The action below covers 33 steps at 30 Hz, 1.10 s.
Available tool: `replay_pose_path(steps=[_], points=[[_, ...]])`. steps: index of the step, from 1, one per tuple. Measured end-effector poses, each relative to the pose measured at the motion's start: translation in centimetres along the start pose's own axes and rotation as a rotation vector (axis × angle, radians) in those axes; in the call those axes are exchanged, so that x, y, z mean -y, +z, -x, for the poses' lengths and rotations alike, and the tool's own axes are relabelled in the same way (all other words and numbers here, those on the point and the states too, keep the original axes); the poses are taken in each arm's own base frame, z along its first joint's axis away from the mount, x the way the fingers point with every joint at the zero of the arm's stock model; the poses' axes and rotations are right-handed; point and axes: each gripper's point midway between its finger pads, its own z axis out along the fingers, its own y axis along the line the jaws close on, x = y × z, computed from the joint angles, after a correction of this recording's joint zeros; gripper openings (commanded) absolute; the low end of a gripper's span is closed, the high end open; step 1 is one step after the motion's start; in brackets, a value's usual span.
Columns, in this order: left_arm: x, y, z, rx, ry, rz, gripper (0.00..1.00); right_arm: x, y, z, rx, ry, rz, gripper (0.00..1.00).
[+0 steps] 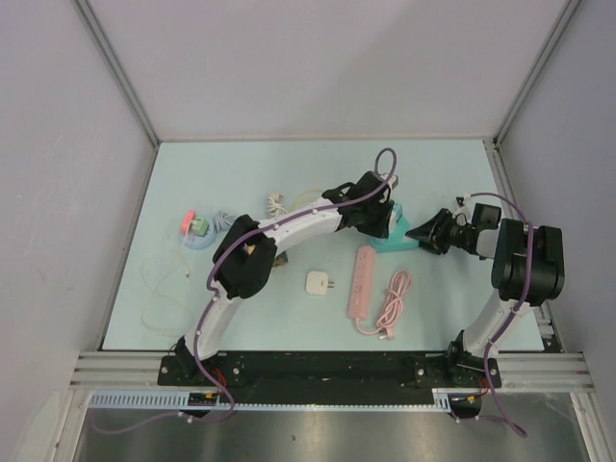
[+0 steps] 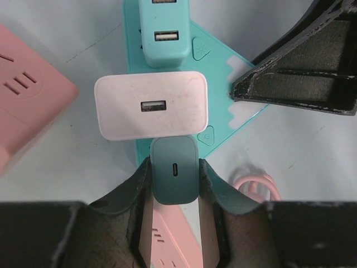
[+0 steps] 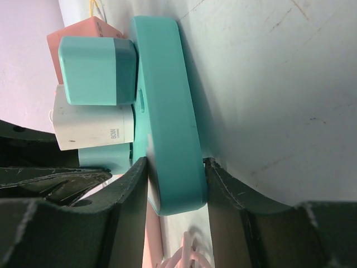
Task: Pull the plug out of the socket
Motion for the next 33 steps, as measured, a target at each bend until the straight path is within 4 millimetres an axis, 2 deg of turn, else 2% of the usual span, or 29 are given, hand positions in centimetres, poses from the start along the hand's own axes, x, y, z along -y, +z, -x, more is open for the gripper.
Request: replay_pose_path(steps=[3, 5, 8, 11, 15, 20, 23, 28, 31, 33], points=[[0.1, -0.6, 0.4, 0.006, 0.000, 0.001, 0.00, -0.1, 0.1, -0.1, -0.004, -0.006, 0.000, 0.18], [0.8, -1.7, 1.3, 0.031, 0.004, -0.023, 0.00, -0.1, 0.1, -0.1, -0.005, -0.007, 0.000, 0.18], [3.1, -4.1, 3.5, 0.104, 0.033, -0.068, 0.00, -0.1, 0.1, -0.1, -0.005, -0.008, 0.000, 0.18], [4.8, -5.7, 4.6, 0.150, 0.059, -0.101, 0.00, -0.1, 0.1, -0.1, -0.006, -0.008, 0.000, 0.18], [5.2, -6.0, 4.4, 0.159, 0.075, -0.111, 0.00, -0.1, 0.1, -0.1, -0.006, -0.007, 0.000, 0.18], [3.5, -6.2, 2.1, 0.114, 0.072, -0.074, 0.00, -0.1, 0.1, -0.1, -0.006, -0.007, 0.000, 0.18], [2.6, -7.1, 1.9, 0.116, 0.060, -0.067, 0.00, -0.1, 0.2, -0.1, -0.006, -0.007, 0.000, 0.18], [0.2, -9.7, 4.0, 0.179, -0.002, -0.076, 0.01, -0.1, 0.2, -0.1, -0.007, -0.007, 0.000, 0.19], [-2.8, -11.0, 5.9, 0.230, -0.069, -0.068, 0.00, -0.1, 0.2, -0.1, -0.007, -0.006, 0.000, 0.19], [-5.3, -11.3, 6.2, 0.241, -0.118, -0.049, 0.00, -0.1, 0.2, -0.1, -0.007, -0.006, 0.000, 0.19]])
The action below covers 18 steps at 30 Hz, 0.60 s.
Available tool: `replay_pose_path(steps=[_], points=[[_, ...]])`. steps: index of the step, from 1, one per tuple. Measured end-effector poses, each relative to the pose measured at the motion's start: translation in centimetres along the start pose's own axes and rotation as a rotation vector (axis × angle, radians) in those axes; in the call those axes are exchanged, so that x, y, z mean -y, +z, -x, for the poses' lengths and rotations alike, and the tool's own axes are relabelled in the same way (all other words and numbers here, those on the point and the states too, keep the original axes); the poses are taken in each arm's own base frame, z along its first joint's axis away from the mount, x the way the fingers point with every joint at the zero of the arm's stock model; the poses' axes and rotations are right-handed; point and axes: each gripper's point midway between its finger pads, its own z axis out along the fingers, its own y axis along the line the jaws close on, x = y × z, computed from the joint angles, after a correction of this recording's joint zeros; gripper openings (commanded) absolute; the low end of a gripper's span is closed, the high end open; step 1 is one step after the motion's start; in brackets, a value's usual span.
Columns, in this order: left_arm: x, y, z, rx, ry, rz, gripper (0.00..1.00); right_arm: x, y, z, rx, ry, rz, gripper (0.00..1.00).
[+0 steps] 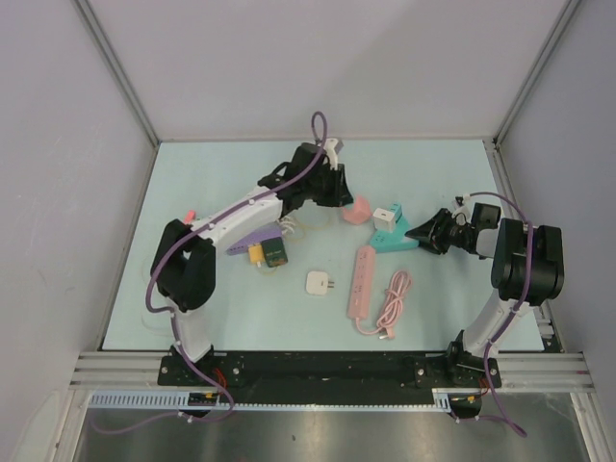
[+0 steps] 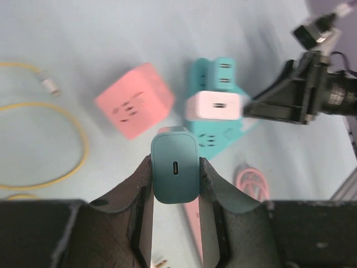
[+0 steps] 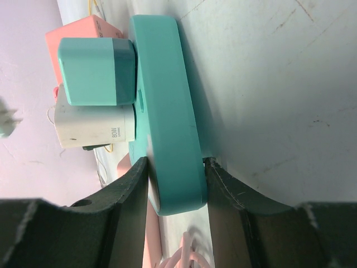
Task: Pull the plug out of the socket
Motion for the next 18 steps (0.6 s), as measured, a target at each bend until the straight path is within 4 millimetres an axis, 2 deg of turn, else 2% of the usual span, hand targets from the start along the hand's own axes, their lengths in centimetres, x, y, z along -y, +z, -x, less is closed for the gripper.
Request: replay_pose_path(steps=[3, 5, 6, 13, 18], points=[[-3.5, -0.1, -0.9, -0.010, -0.046, 0.053, 0.00, 0.0, 0.0, 0.0, 0.000, 0.000, 0.000, 0.20], [-4.8, 0.0, -2.6, -0.049, -0.061, 0.076, 0.01, 0.0, 0.0, 0.0, 0.000, 0.000, 0.000, 0.20], [-5.2, 0.1, -4.2, -0.085, -0.069, 0.076, 0.01, 0.0, 0.0, 0.0, 0.000, 0.000, 0.000, 0.20], [-5.7, 0.4, -9.1, -0.188, -0.089, 0.038, 0.07, 0.0, 0.0, 0.0, 0.000, 0.000, 0.000, 0.21], [-5.9, 0.5, -10.8, -0.219, -0.106, 0.021, 0.16, 0.0, 0.0, 0.0, -0.001, -0.001, 0.000, 0.22]])
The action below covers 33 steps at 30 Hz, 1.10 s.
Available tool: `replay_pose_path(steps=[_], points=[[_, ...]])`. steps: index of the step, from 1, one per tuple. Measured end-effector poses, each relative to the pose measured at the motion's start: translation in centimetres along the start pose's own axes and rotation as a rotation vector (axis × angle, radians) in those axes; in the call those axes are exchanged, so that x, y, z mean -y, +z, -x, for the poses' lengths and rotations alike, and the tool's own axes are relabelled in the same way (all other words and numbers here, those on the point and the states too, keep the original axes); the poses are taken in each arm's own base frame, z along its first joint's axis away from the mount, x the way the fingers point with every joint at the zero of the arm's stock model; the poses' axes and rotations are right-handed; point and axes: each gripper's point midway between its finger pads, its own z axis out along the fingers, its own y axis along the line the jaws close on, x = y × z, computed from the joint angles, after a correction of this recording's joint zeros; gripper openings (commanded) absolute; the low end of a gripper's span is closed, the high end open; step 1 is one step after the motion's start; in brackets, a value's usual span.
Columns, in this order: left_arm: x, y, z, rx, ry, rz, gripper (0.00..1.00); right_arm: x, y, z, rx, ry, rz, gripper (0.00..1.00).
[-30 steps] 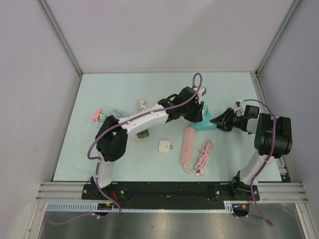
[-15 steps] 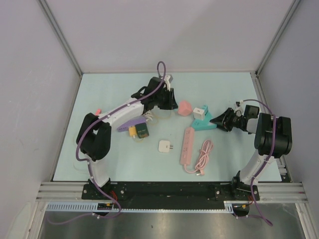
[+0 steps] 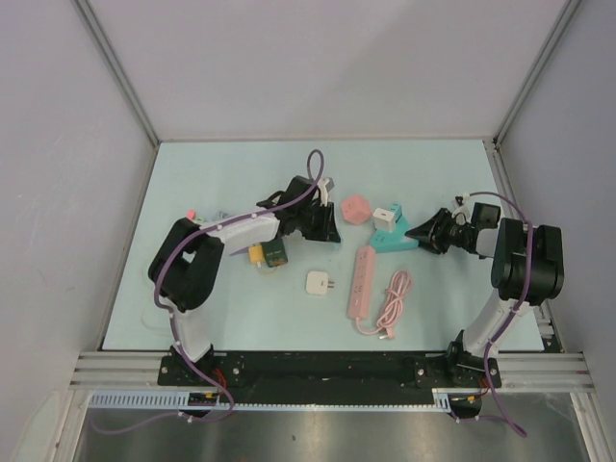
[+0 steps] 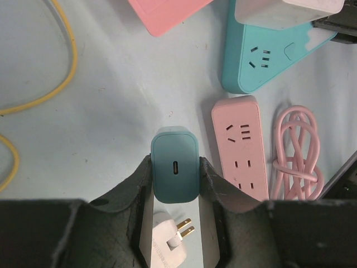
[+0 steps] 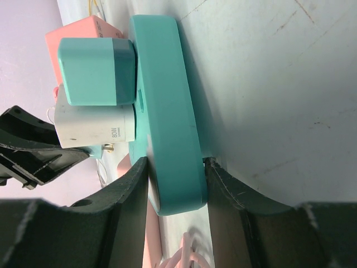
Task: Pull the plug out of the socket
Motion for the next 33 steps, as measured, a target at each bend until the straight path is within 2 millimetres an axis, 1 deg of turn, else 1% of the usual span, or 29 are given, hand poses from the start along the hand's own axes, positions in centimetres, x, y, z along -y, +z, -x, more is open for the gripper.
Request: replay_pose_path(steps=[1, 4, 7, 8, 11, 12, 14, 15, 18, 20, 21, 25, 28, 29, 30, 31, 33], points=[[0.0, 0.1, -0.1, -0.004, -0.001, -0.005, 0.20, 0.0, 0.0, 0.0, 0.000, 0.000, 0.000, 0.21], [0.1, 0.2, -0.3, -0.004, -0.005, -0.017, 0.25, 0.0, 0.0, 0.0, -0.001, 0.000, 0.000, 0.22], [0.1, 0.5, -0.7, -0.003, -0.007, -0.033, 0.28, 0.0, 0.0, 0.0, -0.001, 0.000, 0.000, 0.22], [0.0, 0.6, -1.1, -0.011, -0.014, -0.038, 0.29, 0.0, 0.0, 0.0, -0.001, 0.000, -0.001, 0.22], [-0.5, 0.9, -2.3, -0.034, -0.031, -0.036, 0.42, 0.0, 0.0, 0.0, -0.001, 0.000, 0.000, 0.22], [-0.6, 1.0, -2.6, -0.041, -0.035, -0.034, 0.51, 0.0, 0.0, 0.0, -0.001, 0.001, -0.001, 0.23], [-0.8, 1.1, -3.1, -0.051, -0.044, -0.032, 0.62, 0.0, 0.0, 0.0, -0.001, 0.001, -0.001, 0.24], [-0.8, 1.1, -3.2, -0.053, -0.045, -0.031, 0.70, 0.0, 0.0, 0.0, -0.001, 0.001, -0.001, 0.24], [-0.9, 1.1, -3.0, -0.048, -0.044, -0.027, 0.81, 0.0, 0.0, 0.0, -0.001, 0.001, -0.001, 0.24], [-1.1, 1.0, -2.9, -0.041, -0.043, -0.016, 0.84, 0.0, 0.0, 0.0, -0.001, 0.001, -0.001, 0.24], [-1.1, 0.9, -2.8, -0.037, -0.043, -0.008, 0.86, 0.0, 0.0, 0.0, -0.001, 0.001, -0.001, 0.24], [-1.4, 0.1, -2.2, -0.011, -0.033, 0.037, 0.90, 0.0, 0.0, 0.0, -0.001, 0.001, -0.001, 0.24], [-1.5, -0.8, -1.1, 0.017, -0.009, 0.093, 0.93, 0.0, 0.0, 0.0, -0.001, 0.001, -0.001, 0.24], [-1.3, -0.9, -0.6, 0.028, 0.005, 0.103, 0.93, 0.0, 0.0, 0.0, -0.002, 0.001, -0.001, 0.24], [-1.0, -1.2, 0.2, 0.043, 0.027, 0.119, 0.98, 0.0, 0.0, 0.0, -0.001, 0.001, -0.001, 0.25], [-0.5, -1.4, 0.9, 0.058, 0.047, 0.122, 1.00, 0.0, 0.0, 0.0, -0.002, 0.001, -0.001, 0.25], [1.1, -1.9, 3.0, 0.104, 0.104, 0.126, 1.00, 0.0, 0.0, 0.0, -0.001, 0.001, -0.001, 0.25]])
